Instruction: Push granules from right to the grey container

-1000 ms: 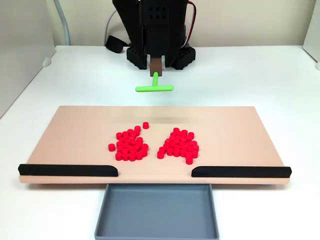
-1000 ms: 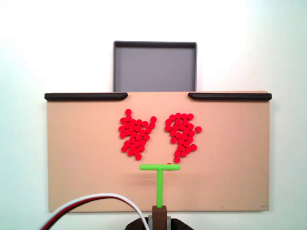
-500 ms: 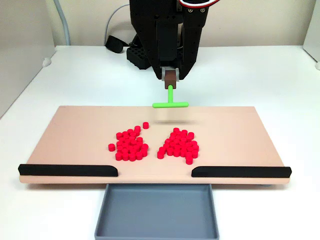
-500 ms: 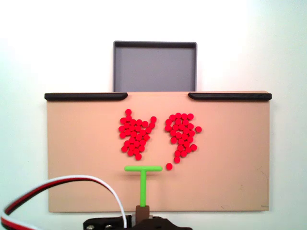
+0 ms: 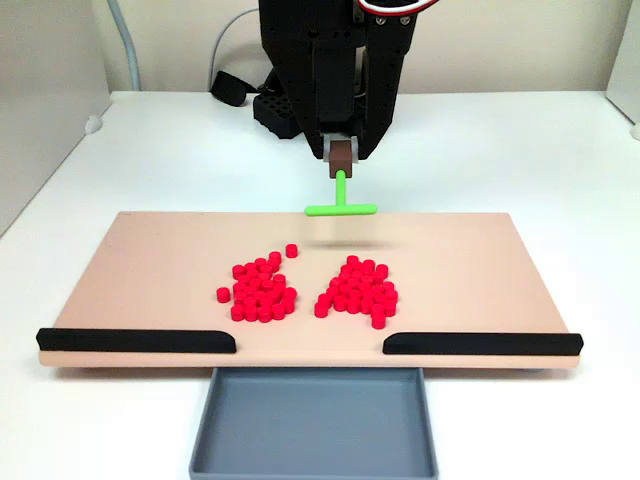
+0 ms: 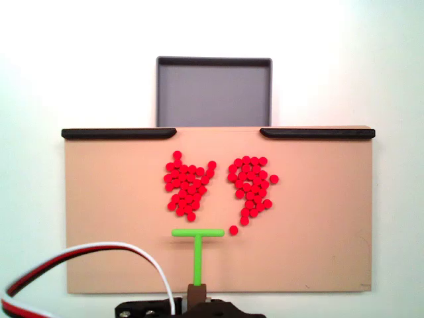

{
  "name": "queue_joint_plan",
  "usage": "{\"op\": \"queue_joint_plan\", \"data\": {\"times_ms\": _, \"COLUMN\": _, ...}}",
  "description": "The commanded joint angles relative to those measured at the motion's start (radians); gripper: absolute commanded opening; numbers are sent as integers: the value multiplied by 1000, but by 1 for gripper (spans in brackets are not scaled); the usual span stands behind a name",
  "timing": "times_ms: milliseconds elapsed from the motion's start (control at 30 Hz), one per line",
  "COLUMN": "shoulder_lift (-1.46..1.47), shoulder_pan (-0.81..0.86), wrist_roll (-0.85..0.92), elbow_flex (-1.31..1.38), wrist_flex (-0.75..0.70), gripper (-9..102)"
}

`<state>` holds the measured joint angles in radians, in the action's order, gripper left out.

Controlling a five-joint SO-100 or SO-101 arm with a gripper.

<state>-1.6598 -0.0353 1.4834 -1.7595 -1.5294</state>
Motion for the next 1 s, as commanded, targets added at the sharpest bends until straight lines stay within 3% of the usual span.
{"op": "queue_joint_plan", "data": {"times_ms": 0, "shoulder_lift": -18, "shoulder_pan": 3, "wrist_roll": 5, "elbow_flex": 25, "wrist_flex": -3, "gripper": 1}}
{"op": "queue_joint_plan", "data": {"times_ms": 967, "shoulder_lift": -9, "shoulder_pan": 26, "wrist_roll": 37, "elbow_flex": 28, "wrist_flex": -3, "gripper": 0}}
